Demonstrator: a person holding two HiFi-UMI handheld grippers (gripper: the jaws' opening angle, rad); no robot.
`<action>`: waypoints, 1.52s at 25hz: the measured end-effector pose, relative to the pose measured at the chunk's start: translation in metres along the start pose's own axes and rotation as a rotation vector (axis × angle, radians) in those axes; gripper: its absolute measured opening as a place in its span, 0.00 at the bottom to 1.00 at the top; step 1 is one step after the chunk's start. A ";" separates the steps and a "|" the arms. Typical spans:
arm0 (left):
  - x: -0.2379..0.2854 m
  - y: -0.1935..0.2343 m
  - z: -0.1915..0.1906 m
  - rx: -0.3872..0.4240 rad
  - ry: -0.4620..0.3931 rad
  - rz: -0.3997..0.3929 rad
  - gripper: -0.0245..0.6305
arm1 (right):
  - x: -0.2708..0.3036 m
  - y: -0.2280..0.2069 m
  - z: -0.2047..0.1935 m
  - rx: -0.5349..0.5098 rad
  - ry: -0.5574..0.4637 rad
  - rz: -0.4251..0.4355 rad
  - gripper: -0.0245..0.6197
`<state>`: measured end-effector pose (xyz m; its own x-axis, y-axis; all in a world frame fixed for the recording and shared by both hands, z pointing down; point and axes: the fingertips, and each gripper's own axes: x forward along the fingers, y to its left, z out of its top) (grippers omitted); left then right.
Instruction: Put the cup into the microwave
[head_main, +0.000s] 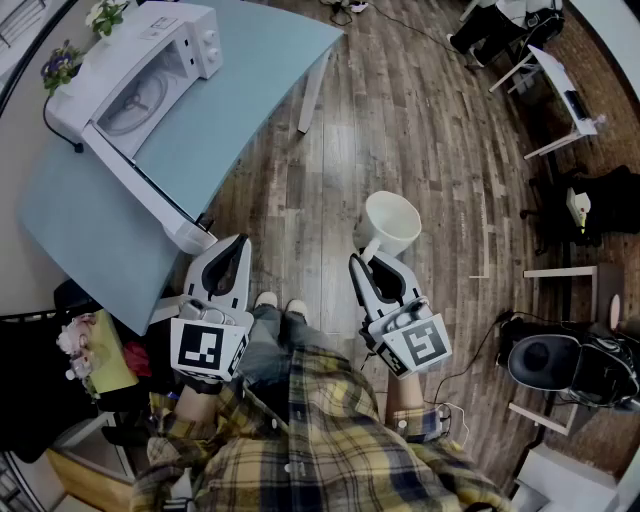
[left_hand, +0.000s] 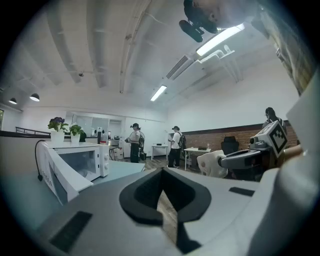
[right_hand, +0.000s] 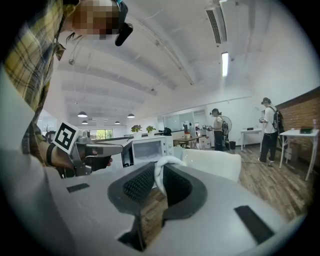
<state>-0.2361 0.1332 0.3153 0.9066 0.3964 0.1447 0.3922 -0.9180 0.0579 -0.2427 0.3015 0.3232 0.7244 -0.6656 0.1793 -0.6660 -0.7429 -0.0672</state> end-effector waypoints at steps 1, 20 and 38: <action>0.000 0.000 0.000 0.004 0.000 -0.001 0.02 | -0.001 -0.001 0.001 0.015 -0.006 -0.002 0.13; 0.000 -0.015 0.011 0.030 -0.029 0.095 0.02 | -0.022 -0.024 0.004 0.080 -0.068 0.063 0.13; 0.137 0.031 0.012 -0.010 -0.037 0.034 0.02 | 0.104 -0.110 0.014 0.059 -0.036 0.086 0.13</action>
<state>-0.0977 0.1591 0.3255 0.9244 0.3651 0.1101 0.3601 -0.9308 0.0633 -0.0916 0.3136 0.3355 0.6715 -0.7286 0.1354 -0.7153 -0.6850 -0.1384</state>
